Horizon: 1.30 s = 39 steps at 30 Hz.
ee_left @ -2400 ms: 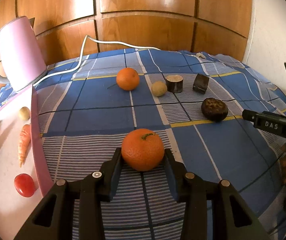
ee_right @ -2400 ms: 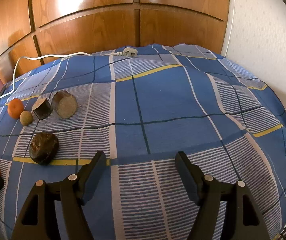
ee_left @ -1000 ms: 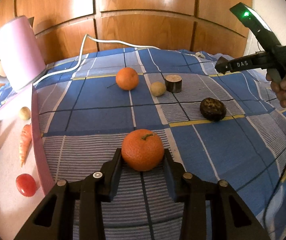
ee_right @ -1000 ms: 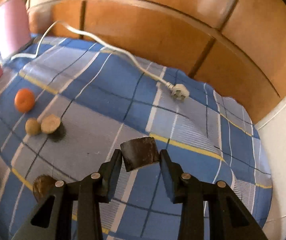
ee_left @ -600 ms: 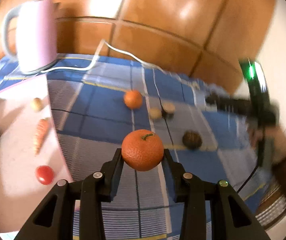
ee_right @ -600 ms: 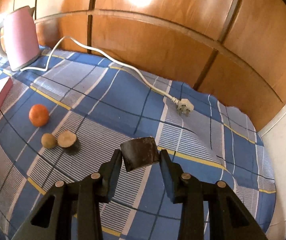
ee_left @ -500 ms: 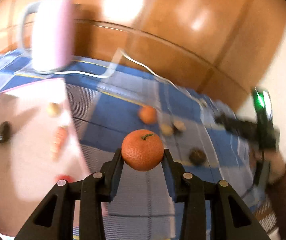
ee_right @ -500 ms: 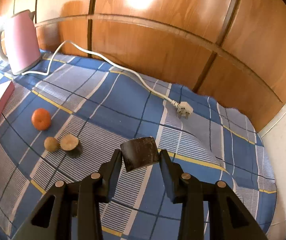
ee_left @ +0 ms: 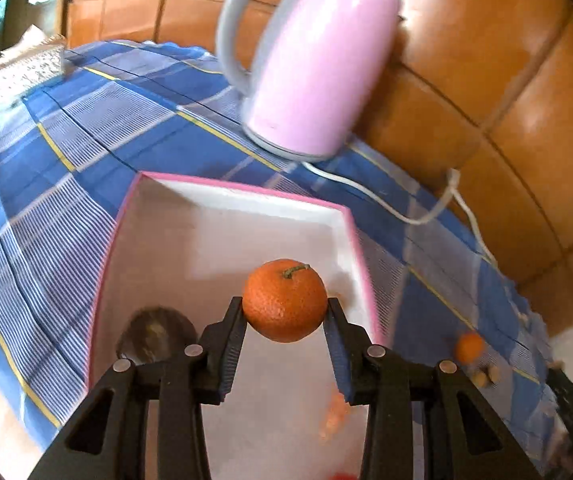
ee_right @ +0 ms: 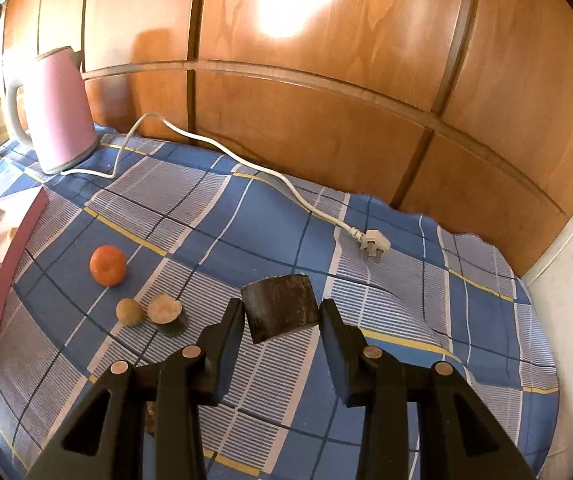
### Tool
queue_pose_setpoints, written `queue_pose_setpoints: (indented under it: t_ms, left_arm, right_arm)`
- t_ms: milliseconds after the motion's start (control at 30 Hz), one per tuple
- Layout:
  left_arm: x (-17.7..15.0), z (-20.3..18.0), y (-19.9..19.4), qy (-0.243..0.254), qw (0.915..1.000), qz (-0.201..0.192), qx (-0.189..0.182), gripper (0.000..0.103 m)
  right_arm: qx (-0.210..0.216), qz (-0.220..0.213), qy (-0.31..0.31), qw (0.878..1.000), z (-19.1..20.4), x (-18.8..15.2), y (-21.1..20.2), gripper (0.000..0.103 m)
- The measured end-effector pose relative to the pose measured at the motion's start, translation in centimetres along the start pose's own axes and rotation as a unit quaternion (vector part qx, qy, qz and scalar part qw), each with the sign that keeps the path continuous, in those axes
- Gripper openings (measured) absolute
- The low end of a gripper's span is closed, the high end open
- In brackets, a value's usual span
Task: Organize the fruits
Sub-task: 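Carry the orange into the white tray and open the left tool, then carry the dark slice into the white tray and open the right tool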
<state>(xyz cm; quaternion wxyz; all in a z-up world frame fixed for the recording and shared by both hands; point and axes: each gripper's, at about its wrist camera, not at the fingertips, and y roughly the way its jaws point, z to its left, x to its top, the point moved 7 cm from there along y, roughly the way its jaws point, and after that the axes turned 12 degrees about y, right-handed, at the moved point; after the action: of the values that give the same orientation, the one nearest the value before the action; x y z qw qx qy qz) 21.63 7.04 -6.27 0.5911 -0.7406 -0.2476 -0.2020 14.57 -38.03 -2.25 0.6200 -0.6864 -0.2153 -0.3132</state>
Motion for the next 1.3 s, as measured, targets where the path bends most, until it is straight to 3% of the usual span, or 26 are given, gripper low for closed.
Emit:
queue_pose_setpoints:
  t_ms: [100, 167, 233, 433, 833, 1300]
  left_arm:
    - [0.4, 0.2, 0.5, 0.018, 0.9989, -0.009, 0.042, 0.05]
    - [0.3, -0.2, 0.3, 0.03, 0.9982, -0.019, 0.049, 0.063]
    - [-0.1, -0.6, 0.2, 0.035, 0.9977, -0.023, 0.054, 0.067]
    - [-2.4, -2.1, -2.0, 0.069, 0.9908, -0.048, 0.106, 0.067]
    - [-6.8, -6.4, -5.8, 0.145, 0.9826, -0.068, 0.094, 0.07]
    - [-9.1, -7.2, -7.7, 0.155, 0.9824, -0.063, 0.084, 0.073]
  right_arm:
    - [0.0, 0.001, 0.0, 1.0, 0.0, -0.1, 0.1, 0.039]
    - [-0.002, 0.004, -0.004, 1.0, 0.1, -0.2, 0.3, 0.039]
    - [-0.004, 0.005, -0.008, 1.0, 0.2, -0.3, 0.4, 0.039]
    - [-0.013, 0.012, -0.016, 1.0, 0.3, -0.6, 0.7, 0.039]
    - [-0.021, 0.016, -0.018, 0.999, 0.0, -0.8, 0.8, 0.039]
    - [-0.02, 0.015, -0.015, 1.0, -0.1, -0.7, 0.7, 0.039]
